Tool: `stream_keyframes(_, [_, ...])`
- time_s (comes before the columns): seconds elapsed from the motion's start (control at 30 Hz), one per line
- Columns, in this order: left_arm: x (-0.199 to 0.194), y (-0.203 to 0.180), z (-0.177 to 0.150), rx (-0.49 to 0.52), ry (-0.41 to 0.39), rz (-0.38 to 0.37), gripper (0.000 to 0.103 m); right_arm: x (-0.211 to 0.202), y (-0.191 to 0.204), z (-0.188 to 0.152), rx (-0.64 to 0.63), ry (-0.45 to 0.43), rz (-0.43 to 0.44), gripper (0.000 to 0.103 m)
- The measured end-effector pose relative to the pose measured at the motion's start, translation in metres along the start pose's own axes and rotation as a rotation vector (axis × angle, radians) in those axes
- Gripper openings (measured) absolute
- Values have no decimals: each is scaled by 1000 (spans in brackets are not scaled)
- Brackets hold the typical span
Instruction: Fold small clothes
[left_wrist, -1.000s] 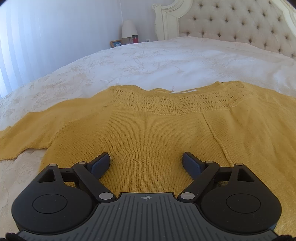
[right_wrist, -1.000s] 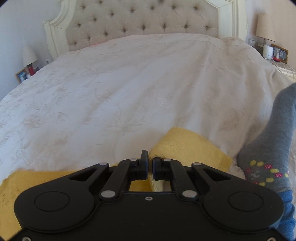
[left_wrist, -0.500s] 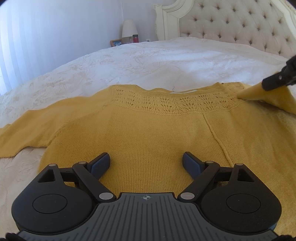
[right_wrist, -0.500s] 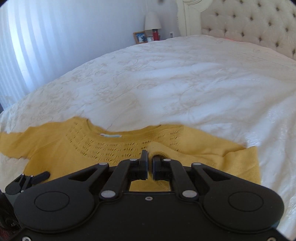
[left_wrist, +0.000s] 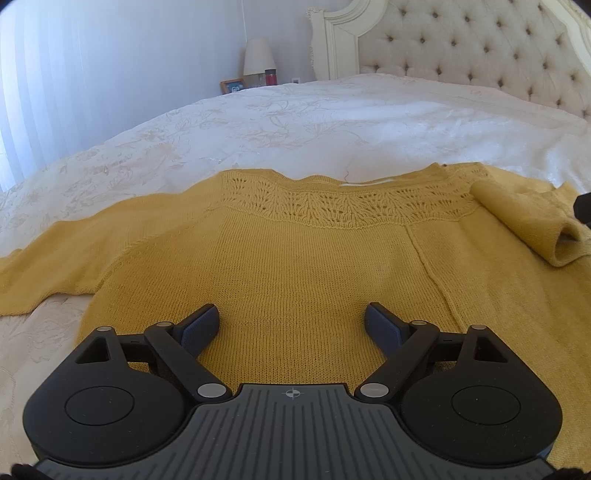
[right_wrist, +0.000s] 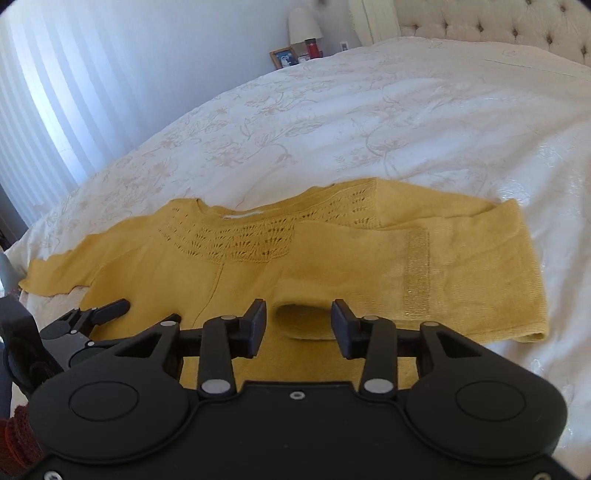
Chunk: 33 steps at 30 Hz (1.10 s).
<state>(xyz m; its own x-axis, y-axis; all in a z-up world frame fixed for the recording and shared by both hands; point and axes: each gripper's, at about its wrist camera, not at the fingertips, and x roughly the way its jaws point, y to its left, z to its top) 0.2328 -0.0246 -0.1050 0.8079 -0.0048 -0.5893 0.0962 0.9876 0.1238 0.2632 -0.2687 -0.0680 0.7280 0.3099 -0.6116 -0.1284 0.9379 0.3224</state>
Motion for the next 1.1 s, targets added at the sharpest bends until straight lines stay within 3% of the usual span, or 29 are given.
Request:
stream_keyframes(0.13, [0,-1,0,2,-1,2,87,3,-25,9,69,-55,-95,50])
stream_keyframes(0.27, [0,-1,0,2,-1,2,87,25,-45,11,104,-14,-157,51])
stream_keyframes(0.37, [0,-1,0,2,-1,2,87,34,-50,9,131,19,-150,49])
stream_keyframes(0.43, [0,-1,0,1,-1,1,87,33,-41,12,131,15,-113,24])
stream_keyframes(0.47, [0,-1,0,0,-1,1,87,32,-34,15,118,8,-106,17])
stream_keyframes(0.63, [0,-1,0,2,-1,3,87,29,17,24,71,-23,138,20])
stream_keyframes(0.7, [0,-2,0,3,0,5,87,27,30,23,68,-34,191,21])
stream_keyframes(0.77, [0,-2,0,4,0,6,87,23,33,20,85,-41,203,32])
stream_keyframes(0.8, [0,-2,0,4,0,6,87,19,31,18,90,-48,188,41])
stream_keyframes(0.83, [0,-2,0,4,0,7,87,14,29,14,82,-57,155,44])
stream_keyframes(0.97, [0,-2,1,8,3,10,87,-9,12,-4,29,-112,-38,44])
stream_keyframes(1.1, [-2,-3,6,24,30,13,87,-20,-18,-24,53,-130,-136,48])
